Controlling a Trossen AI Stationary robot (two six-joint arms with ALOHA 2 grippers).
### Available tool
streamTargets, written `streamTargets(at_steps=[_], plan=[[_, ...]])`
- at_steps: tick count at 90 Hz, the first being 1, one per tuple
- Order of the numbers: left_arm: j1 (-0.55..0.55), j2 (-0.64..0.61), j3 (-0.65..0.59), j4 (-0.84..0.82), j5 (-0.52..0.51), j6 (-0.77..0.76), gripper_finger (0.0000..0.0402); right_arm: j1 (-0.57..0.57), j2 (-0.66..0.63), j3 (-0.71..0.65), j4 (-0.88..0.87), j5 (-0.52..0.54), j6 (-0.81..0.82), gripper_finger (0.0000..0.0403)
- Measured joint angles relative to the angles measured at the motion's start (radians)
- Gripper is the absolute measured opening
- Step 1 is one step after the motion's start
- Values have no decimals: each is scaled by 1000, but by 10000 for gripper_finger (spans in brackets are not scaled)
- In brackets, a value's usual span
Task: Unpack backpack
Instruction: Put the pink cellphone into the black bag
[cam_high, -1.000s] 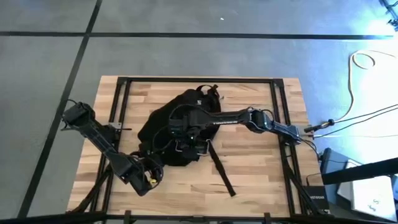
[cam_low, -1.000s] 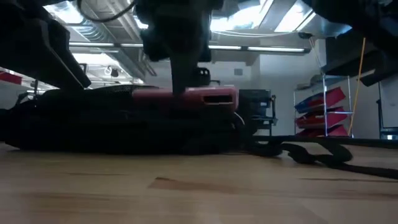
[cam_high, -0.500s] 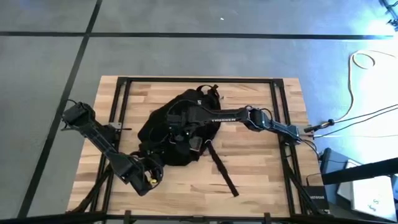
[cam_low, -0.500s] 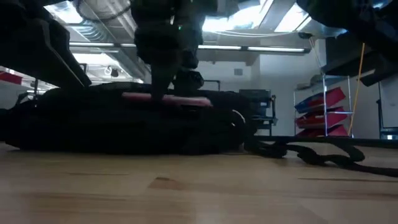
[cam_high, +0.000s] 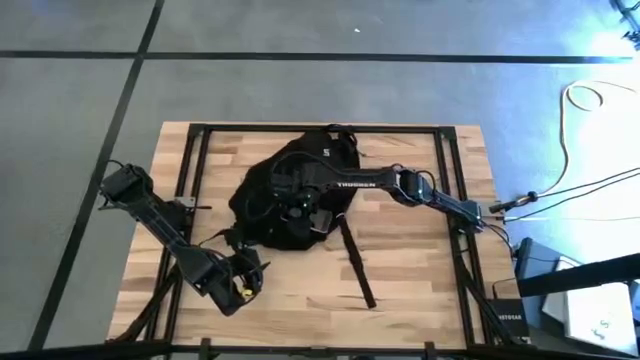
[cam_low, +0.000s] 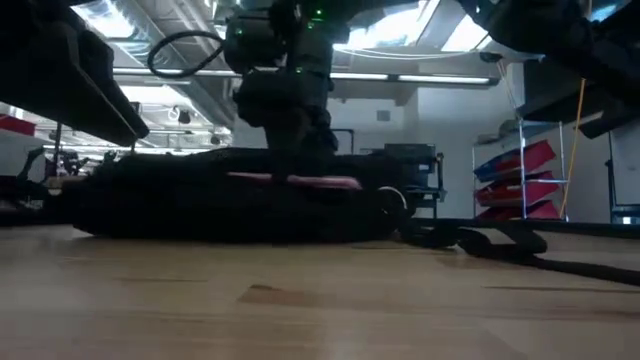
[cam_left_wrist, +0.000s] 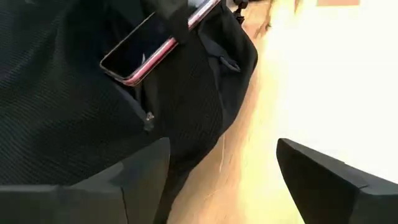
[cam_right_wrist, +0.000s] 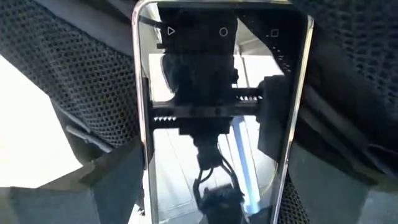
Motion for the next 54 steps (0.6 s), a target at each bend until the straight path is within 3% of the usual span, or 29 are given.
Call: streamTargets(at_steps=[21,54], plan=[[2,0,0,2,-1,-1,280,-12,0,-2,-30,31,24,340],[2,0,0,11,-2,5,280,-13,1,-3,-21,225,236,340]])
